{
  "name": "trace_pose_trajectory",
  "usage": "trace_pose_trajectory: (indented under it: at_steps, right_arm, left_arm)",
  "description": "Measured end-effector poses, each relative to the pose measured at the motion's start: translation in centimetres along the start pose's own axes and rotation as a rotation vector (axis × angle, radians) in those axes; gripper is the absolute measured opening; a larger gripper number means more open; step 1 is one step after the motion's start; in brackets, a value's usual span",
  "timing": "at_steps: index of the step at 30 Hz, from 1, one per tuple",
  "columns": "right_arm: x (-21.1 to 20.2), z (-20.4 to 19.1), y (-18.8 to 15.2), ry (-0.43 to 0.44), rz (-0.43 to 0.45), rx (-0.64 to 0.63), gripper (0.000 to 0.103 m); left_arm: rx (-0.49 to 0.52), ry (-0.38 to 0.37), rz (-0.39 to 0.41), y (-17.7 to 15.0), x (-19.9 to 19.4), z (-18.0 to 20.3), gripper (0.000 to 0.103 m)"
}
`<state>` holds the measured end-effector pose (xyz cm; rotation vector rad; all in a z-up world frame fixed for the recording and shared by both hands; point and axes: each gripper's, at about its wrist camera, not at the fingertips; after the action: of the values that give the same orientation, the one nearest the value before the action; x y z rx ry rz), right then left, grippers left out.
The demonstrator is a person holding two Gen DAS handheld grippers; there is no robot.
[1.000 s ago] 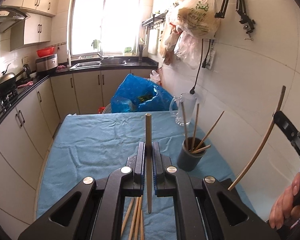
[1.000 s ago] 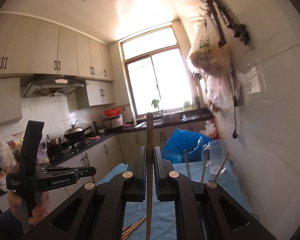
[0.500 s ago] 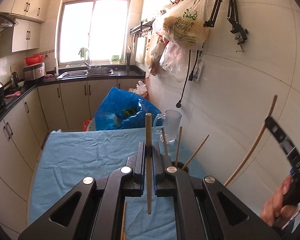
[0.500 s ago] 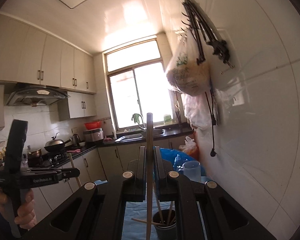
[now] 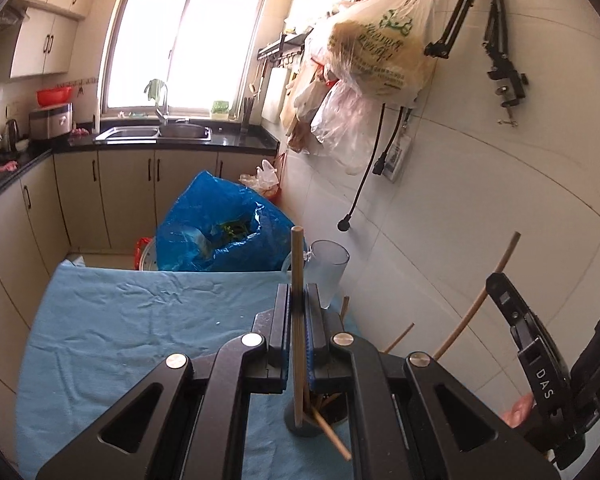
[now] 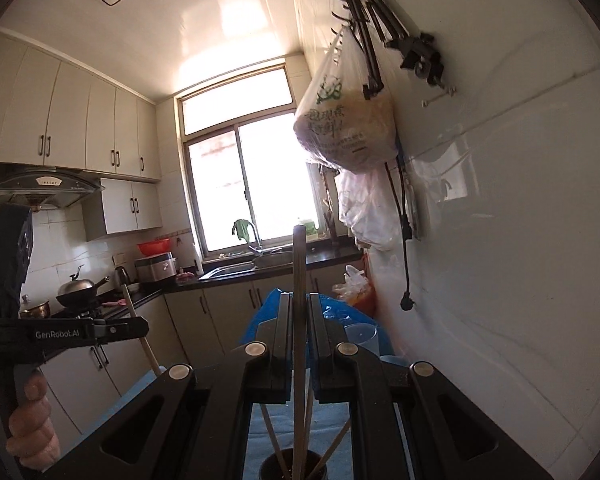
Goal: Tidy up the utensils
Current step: 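Lower both chopsticks into the black cup and open both tools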
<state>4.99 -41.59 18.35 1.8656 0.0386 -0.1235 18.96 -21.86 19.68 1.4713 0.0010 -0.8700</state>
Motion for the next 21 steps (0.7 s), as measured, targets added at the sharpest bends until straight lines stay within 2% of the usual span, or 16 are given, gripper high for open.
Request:
trace_pose_trajectory:
  at_steps: [11,21]
  right_arm:
    - [5.5,1.6,-2.2,-0.016,-0.07,0.003,0.007]
    - [7.2,2.2,-6.1,-0.001,-0.194,0.004,0.007]
  left_arm:
    - [-0.034,-0.029,-0.036,-0.3,4.2,-0.1,0.006]
    - [0.004,-0.034,-0.087,-2.2,6.0,0.3,0.006]
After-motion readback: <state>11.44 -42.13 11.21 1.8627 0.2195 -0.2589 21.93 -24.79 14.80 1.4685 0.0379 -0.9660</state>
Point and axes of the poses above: each gripper's, at about its wrist camera, not at the fingertips, and x roughly the way its jaws point, z to its right, y to its top, and after that the axes turned 5 degrees about x, right-handed
